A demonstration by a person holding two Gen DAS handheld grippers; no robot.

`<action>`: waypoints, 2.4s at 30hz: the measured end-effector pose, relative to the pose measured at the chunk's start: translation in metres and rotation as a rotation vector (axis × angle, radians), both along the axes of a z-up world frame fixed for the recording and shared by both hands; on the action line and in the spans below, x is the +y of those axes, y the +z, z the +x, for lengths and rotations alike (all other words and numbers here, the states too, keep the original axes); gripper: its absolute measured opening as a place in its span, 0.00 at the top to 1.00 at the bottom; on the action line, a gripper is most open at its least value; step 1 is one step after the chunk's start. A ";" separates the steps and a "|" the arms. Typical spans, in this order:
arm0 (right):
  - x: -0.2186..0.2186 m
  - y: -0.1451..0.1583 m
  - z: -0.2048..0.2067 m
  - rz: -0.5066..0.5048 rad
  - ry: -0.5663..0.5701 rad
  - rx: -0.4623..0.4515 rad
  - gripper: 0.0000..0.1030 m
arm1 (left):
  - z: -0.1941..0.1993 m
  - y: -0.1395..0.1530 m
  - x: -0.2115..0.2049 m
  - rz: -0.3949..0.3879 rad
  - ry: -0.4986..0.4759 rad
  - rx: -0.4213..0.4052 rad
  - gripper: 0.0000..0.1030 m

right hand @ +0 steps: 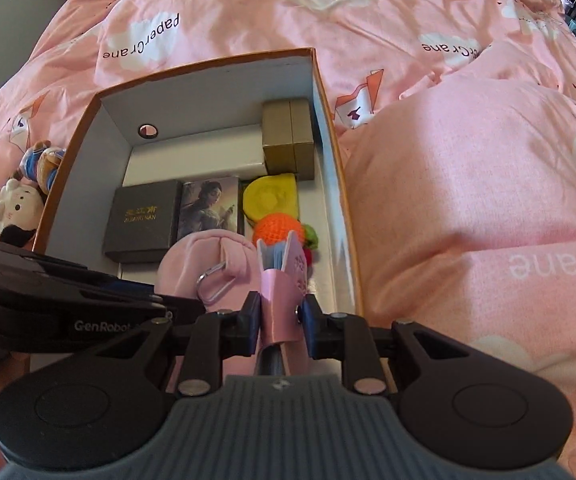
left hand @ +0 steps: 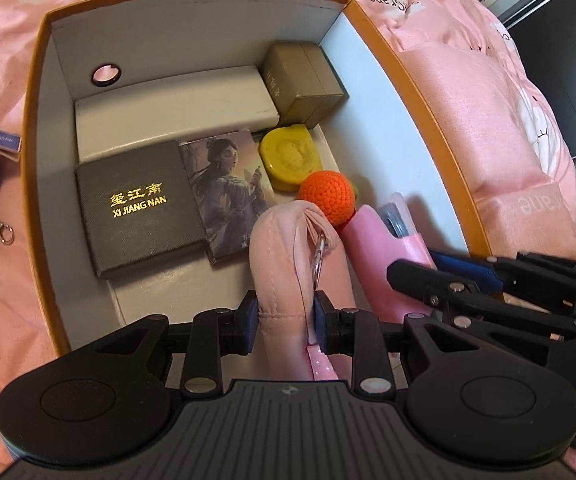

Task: Organize objects
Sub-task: 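Carry the pink pouch and card holder over the box with both grippers, then lower the pouch and card holder into the box and open both grippers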

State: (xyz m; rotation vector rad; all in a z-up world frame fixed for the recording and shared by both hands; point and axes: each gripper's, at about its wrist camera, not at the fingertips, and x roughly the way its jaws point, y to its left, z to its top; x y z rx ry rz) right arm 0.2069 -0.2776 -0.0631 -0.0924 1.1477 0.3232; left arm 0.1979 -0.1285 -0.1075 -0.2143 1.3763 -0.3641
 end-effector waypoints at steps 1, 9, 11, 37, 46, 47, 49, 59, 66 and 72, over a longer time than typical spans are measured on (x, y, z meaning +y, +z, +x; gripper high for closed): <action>0.001 0.000 0.001 -0.004 0.004 -0.006 0.78 | 0.001 0.000 0.000 -0.006 0.003 0.005 0.68; 0.004 -0.001 0.007 0.024 0.030 0.058 0.77 | 0.002 0.007 0.002 0.055 0.027 -0.011 0.68; 0.005 -0.002 0.008 0.020 0.028 0.059 0.77 | 0.002 0.009 -0.004 0.070 0.024 -0.030 0.68; 0.018 0.020 -0.031 -0.238 0.423 -0.016 0.73 | 0.012 -0.004 -0.004 -0.357 0.068 0.032 0.58; 0.015 0.029 -0.029 -0.156 0.414 0.025 0.62 | 0.012 -0.007 -0.007 -0.378 0.082 0.051 0.70; 0.017 0.024 -0.028 -0.173 0.412 0.031 0.62 | 0.012 -0.006 -0.007 -0.374 0.078 0.048 0.70; 0.019 0.014 -0.026 -0.196 0.411 0.040 0.62 | 0.010 -0.003 -0.007 -0.352 0.065 0.037 0.70; -0.007 0.017 -0.011 -0.207 0.334 0.070 1.00 | -0.004 0.016 -0.009 -0.183 -0.017 -0.084 0.70; -0.002 0.019 -0.020 -0.179 0.356 0.052 0.99 | -0.005 0.008 -0.003 -0.221 -0.004 -0.071 0.70; 0.002 0.024 -0.021 -0.175 0.362 0.034 0.94 | -0.010 0.021 -0.004 -0.193 -0.013 -0.125 0.70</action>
